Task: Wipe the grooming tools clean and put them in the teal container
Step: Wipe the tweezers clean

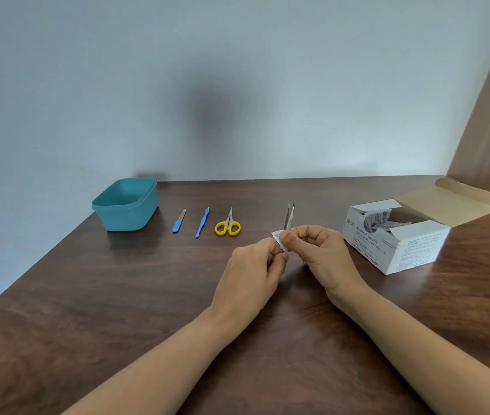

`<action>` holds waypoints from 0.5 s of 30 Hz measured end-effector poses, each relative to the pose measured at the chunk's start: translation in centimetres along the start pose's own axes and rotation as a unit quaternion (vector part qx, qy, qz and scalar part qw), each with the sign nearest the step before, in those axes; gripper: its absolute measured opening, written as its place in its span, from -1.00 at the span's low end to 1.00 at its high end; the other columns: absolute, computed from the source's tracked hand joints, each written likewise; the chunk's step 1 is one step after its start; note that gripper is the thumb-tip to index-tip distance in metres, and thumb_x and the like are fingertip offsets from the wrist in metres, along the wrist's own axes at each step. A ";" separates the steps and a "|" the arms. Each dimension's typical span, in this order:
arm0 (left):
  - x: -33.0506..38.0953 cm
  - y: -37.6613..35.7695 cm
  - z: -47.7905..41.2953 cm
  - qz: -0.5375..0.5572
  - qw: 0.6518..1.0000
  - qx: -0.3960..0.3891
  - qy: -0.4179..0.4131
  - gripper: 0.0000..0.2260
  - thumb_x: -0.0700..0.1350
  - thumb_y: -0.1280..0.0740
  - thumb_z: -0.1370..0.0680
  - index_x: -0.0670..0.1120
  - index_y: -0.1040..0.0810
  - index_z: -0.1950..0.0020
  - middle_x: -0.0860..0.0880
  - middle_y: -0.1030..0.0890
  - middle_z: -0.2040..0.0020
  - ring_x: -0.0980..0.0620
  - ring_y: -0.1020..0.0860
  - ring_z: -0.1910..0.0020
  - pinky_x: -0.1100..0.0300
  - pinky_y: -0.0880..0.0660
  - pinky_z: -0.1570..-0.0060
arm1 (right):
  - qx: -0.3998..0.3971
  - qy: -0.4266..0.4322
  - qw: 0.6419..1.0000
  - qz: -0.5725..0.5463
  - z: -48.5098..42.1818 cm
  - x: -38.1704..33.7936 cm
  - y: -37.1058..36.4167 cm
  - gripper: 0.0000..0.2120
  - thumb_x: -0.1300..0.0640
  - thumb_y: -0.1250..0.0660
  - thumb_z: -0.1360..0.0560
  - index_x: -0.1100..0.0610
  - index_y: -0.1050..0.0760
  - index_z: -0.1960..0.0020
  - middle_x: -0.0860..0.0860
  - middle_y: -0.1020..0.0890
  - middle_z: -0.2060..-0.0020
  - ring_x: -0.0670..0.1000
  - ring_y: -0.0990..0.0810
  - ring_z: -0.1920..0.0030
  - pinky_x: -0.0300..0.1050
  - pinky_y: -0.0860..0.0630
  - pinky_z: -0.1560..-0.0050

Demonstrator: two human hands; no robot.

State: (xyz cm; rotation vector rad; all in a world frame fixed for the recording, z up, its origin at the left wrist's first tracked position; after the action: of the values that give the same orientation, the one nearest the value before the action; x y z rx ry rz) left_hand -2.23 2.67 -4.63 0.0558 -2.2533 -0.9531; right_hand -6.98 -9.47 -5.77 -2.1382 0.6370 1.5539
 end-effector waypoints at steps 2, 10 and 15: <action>-0.1 0.1 0.0 0.005 1.000 0.004 0.004 -0.85 -0.05 -0.29 -0.57 -0.06 -0.51 0.18 0.01 -0.63 0.32 0.05 -0.58 0.31 0.00 -0.53 0.19 | -0.008 -0.001 1.000 0.020 0.1 0.0 -0.2 -0.82 0.20 -0.42 -0.45 0.35 -0.58 0.18 0.05 -0.59 0.39 -0.23 -0.46 0.47 -0.45 -0.36 0.37; -0.5 0.1 0.2 0.025 0.999 0.007 0.025 -0.82 -0.03 -0.32 -0.54 -0.06 -0.53 0.22 0.01 -0.62 0.35 0.02 -0.59 0.33 0.00 -0.55 0.23 | -0.047 0.012 0.997 0.052 0.5 -0.7 -0.8 -0.83 0.27 -0.39 -0.47 0.39 -0.57 0.20 0.09 -0.58 0.43 -0.23 -0.47 0.51 -0.46 -0.37 0.37; -0.5 0.1 0.1 0.028 0.999 0.000 0.029 -0.82 -0.03 -0.33 -0.54 -0.07 -0.54 0.23 0.01 -0.64 0.35 0.05 -0.59 0.35 0.02 -0.54 0.22 | -0.054 0.023 0.991 0.120 0.6 -0.7 -1.0 -0.76 0.17 -0.36 -0.51 0.31 -0.58 0.25 0.08 -0.61 0.41 -0.16 -0.52 0.42 -0.29 -0.47 0.27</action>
State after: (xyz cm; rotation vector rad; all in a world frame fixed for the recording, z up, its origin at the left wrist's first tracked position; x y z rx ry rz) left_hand -1.90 2.99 -4.92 0.0206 -2.1900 -0.9106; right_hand -7.00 -8.25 -5.24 -2.2509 0.8727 1.7004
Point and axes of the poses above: each hand's wrist, its own z-axis away from the middle knuckle, its own y-axis out of the back of the hand, x = y × z, the point moved 8 cm from there along -z, towards the middle knuckle
